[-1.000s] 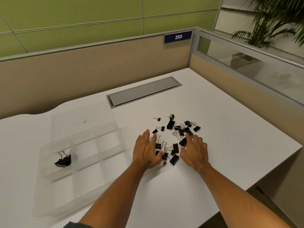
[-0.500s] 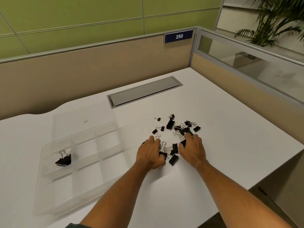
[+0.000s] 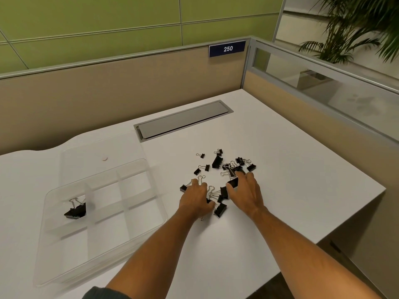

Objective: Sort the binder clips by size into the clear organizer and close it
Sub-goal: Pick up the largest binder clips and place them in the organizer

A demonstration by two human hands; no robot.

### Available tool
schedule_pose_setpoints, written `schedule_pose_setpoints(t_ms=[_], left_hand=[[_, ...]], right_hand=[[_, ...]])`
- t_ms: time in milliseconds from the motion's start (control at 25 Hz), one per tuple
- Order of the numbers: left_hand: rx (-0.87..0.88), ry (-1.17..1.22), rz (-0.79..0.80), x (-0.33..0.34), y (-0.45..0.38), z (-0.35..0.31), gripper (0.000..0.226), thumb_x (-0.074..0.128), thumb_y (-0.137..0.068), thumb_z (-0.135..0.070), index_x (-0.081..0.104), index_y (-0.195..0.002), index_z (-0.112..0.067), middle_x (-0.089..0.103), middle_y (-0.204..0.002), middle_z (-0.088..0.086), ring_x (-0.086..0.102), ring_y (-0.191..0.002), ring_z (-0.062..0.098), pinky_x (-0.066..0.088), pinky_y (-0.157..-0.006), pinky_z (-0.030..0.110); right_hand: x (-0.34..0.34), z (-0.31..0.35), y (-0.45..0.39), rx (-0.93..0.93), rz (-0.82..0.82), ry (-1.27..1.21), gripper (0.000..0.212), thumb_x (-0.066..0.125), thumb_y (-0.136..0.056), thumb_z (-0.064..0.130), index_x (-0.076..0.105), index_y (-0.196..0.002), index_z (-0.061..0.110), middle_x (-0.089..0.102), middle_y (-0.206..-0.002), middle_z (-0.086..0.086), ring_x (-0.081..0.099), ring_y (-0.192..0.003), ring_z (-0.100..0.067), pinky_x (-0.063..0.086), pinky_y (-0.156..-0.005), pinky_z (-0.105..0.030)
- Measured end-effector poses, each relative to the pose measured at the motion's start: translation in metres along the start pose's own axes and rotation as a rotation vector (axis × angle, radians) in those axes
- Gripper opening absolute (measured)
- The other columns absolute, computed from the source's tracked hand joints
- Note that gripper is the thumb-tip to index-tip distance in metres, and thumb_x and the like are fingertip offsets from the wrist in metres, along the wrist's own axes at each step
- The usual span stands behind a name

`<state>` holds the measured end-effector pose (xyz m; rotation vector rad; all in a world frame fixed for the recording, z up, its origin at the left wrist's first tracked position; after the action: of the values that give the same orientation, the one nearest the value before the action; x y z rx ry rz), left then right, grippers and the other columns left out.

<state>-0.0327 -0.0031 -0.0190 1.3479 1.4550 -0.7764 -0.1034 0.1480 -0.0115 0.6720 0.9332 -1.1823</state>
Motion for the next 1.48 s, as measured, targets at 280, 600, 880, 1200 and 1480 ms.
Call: schedule_pose_setpoints(t_ms=[280,600,880,1200,1480], left_hand=[[-0.004,0.068,-0.162,-0.029,0.004,0.012,0.040,0.056,-0.085,-0.037,0.050,-0.113,-0.008,0.055,-0.104,0.012,0.051,-0.099,0.028,0.045,-0.074,0.035],[-0.043,0.098,-0.402,-0.078,0.021,0.054,0.039,0.055,-0.089,-0.038,0.059,-0.114,-0.009,0.059,-0.105,0.009,0.049,-0.104,0.025,0.043,-0.077,0.031],[-0.135,0.139,-0.538,-0.105,0.058,0.114,0.038,0.056,-0.091,-0.033,0.058,-0.122,-0.010,0.058,-0.110,0.008,0.048,-0.109,0.025,0.045,-0.084,0.032],[-0.328,0.182,-0.628,-0.122,0.110,0.194,0.023,0.063,-0.086,-0.034,0.059,-0.082,-0.011,0.060,-0.091,0.005,0.050,-0.095,0.024,0.041,-0.077,0.030],[-0.500,0.200,-0.684,-0.128,0.160,0.256,0.025,0.063,-0.084,-0.033,0.051,-0.073,-0.014,0.060,-0.087,0.005,0.051,-0.091,0.024,0.043,-0.069,0.031]], right_hand=[[-0.009,0.026,-0.004,-0.042,-0.044,0.009,0.043,0.058,-0.082,0.034,0.058,-0.117,0.009,0.049,-0.109,-0.016,0.054,-0.094,-0.027,0.049,-0.081,-0.033],[-0.001,0.083,-0.007,-0.245,-0.103,-0.012,0.045,0.061,-0.085,0.035,0.058,-0.119,0.005,0.058,-0.106,-0.013,0.054,-0.097,-0.025,0.046,-0.078,-0.029],[0.022,0.159,0.004,-0.396,-0.068,-0.152,0.048,0.065,-0.086,0.033,0.055,-0.126,0.009,0.061,-0.113,-0.009,0.059,-0.103,-0.023,0.050,-0.086,-0.032],[0.059,0.242,0.031,-0.551,0.005,-0.234,0.047,0.065,-0.086,0.030,0.056,-0.128,0.010,0.063,-0.112,-0.007,0.060,-0.103,-0.021,0.048,-0.090,-0.032],[0.098,0.296,0.057,-0.620,0.079,-0.242,0.034,0.066,-0.085,0.029,0.063,-0.114,0.010,0.065,-0.103,-0.004,0.060,-0.097,-0.020,0.047,-0.084,-0.028]])
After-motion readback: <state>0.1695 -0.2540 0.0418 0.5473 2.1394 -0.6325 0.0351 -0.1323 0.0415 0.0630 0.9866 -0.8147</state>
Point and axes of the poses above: each hand's wrist, its own y-axis away from the middle knuckle, its own x-axis out of the palm, z = x × y, the point moved 3 cm from there along -y, towards the middle knuckle
